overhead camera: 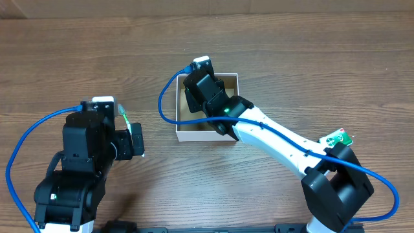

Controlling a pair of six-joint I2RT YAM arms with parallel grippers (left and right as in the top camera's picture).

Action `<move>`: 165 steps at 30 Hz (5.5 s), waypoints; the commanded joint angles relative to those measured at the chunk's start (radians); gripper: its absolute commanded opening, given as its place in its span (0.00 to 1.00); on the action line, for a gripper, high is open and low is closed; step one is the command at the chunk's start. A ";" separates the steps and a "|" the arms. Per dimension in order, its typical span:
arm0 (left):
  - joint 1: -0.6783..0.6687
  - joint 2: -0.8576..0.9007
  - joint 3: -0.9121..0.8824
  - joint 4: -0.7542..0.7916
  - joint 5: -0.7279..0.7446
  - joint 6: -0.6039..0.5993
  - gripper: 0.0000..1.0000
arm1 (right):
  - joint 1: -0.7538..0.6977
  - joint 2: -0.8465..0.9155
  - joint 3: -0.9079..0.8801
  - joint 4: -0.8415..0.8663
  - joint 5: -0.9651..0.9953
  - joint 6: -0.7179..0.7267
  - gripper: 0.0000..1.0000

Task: Pack container
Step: 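Carry the pump bottle into the white box and release it, then grasp the green Dettol soap box with the right gripper, then lower the soap box into the white box and release it, then grasp the green toothbrush with the left gripper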

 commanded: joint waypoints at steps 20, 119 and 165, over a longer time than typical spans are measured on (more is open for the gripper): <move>-0.006 -0.001 0.023 -0.038 0.005 -0.014 1.00 | -0.021 -0.230 0.055 -0.181 0.076 0.063 1.00; -0.006 0.052 0.021 -0.051 0.032 -0.014 1.00 | -0.230 -0.296 -0.161 -0.033 -0.176 -0.042 1.00; 0.130 1.093 0.146 0.229 0.116 -0.373 1.00 | -0.643 -0.702 -0.164 -0.892 -0.200 0.044 1.00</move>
